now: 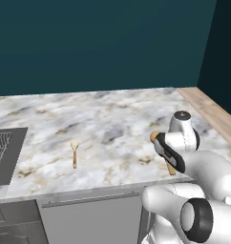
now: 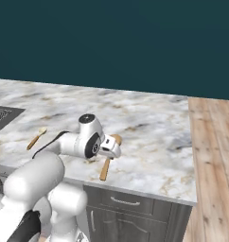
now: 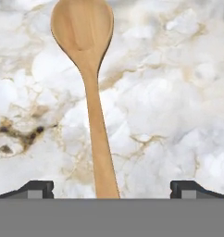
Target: Organize the utensils by type. Pick up the wooden spoons from the counter and place them in the open cabinet. Then pick up the metallic utensils from the counter and place them in the open drawer.
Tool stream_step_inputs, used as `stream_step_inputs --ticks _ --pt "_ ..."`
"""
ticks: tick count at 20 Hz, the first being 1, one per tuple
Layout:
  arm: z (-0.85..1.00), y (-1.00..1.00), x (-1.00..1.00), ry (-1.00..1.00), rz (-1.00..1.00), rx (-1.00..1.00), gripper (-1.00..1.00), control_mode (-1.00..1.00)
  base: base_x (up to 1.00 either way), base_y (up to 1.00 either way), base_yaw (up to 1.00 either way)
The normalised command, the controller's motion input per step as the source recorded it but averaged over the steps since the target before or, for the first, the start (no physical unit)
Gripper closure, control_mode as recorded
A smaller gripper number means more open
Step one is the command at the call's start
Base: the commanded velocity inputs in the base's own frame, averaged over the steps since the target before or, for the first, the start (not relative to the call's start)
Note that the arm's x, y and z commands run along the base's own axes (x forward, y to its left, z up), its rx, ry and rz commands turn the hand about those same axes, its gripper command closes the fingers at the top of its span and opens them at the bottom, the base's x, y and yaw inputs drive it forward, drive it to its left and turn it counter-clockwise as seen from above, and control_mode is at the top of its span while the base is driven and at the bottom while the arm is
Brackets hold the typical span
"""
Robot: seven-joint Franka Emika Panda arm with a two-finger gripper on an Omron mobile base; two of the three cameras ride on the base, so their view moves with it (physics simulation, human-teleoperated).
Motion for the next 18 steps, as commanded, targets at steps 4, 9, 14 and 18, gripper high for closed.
stream_step_inputs --ticks 4,9,14,18 --pt "-0.47 -0.08 0.33 0.00 0.00 0.00 -1.00 -1.00 0.00 0.00 0.00" --pt "-0.33 0.00 0.41 0.00 0.00 0.00 -1.00 -1.00 0.00 0.00 0.00" --pt "-0.28 0.00 0.39 0.00 0.00 0.00 -1.00 -1.00 0.00 0.00 0.00" --pt "-0.26 0.00 0.46 0.04 0.00 0.00 -1.00 -1.00 0.00 0.00 0.00"
